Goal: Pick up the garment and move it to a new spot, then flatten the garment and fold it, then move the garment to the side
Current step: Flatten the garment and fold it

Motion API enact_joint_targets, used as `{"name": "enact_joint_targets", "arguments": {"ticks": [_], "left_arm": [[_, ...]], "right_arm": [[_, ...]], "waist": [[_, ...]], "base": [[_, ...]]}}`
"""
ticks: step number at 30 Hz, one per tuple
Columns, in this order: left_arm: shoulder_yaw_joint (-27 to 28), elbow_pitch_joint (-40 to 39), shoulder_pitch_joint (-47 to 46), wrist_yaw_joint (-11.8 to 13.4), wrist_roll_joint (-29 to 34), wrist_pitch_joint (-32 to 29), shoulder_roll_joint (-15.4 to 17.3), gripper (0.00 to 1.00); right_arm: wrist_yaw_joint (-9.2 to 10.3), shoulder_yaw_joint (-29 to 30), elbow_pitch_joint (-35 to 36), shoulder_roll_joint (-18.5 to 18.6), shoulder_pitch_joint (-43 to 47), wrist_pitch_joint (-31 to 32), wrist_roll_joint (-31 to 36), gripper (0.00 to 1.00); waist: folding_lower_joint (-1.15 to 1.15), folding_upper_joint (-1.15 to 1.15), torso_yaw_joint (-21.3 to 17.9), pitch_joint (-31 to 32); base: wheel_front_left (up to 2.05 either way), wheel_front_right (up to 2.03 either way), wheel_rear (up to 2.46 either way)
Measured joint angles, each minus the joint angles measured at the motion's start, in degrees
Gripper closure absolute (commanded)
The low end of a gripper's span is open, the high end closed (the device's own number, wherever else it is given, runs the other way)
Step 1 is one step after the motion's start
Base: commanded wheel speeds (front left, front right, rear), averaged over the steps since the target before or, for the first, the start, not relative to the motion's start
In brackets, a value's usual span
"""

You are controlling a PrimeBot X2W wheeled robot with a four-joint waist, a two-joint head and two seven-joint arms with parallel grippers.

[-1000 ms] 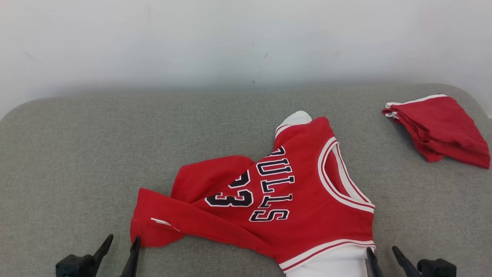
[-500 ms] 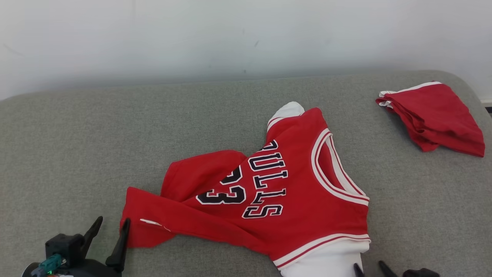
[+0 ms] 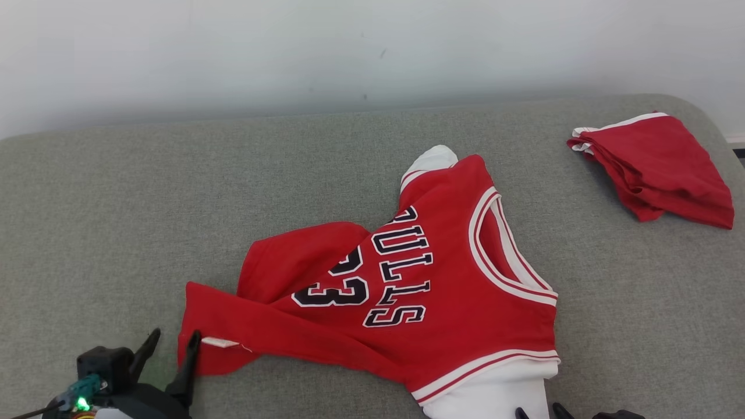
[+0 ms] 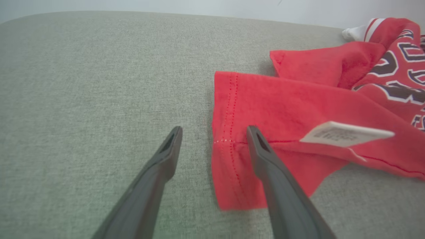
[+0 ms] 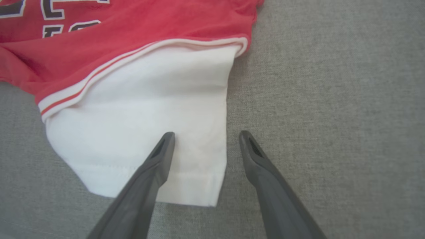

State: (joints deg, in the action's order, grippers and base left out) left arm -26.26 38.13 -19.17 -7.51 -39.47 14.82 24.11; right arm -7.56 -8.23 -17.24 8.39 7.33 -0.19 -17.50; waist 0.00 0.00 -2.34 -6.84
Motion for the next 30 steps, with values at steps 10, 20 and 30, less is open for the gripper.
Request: {"name": "enact_joint_targets", "arguments": {"ticks": [10, 20, 30], "left_arm": [[-5.2, 1.2, -0.3, 0.0, -5.4, -0.1, -0.3, 0.0], [-5.2, 1.4, -1.3, 0.0, -6.5, 0.1, -0.2, 1.0], [4.5, -16.8, 14.4, 2.3, 0.2, 0.2, -0.4, 1.0]], "right_arm": [[0.01, -1.0, -0.8, -0.1, -0.3, 1.0, -0.6, 0.0], [0.16, -2.5, -1.9, 0.1, -1.1, 2.5, -2.1, 1.0], [0.16, 0.2, 7.3, 2.4, 2.4, 5.7, -9.3, 1.0]], "waist": [[0.0, 0.0, 0.0, 0.2], [0.0, 0.0, -0.3, 0.8], [0.0, 0.0, -0.7, 3.0]], "base": [[0.0, 0.0, 0.0], [0.0, 0.0, 0.0], [0.0, 0.0, 0.0]]}}
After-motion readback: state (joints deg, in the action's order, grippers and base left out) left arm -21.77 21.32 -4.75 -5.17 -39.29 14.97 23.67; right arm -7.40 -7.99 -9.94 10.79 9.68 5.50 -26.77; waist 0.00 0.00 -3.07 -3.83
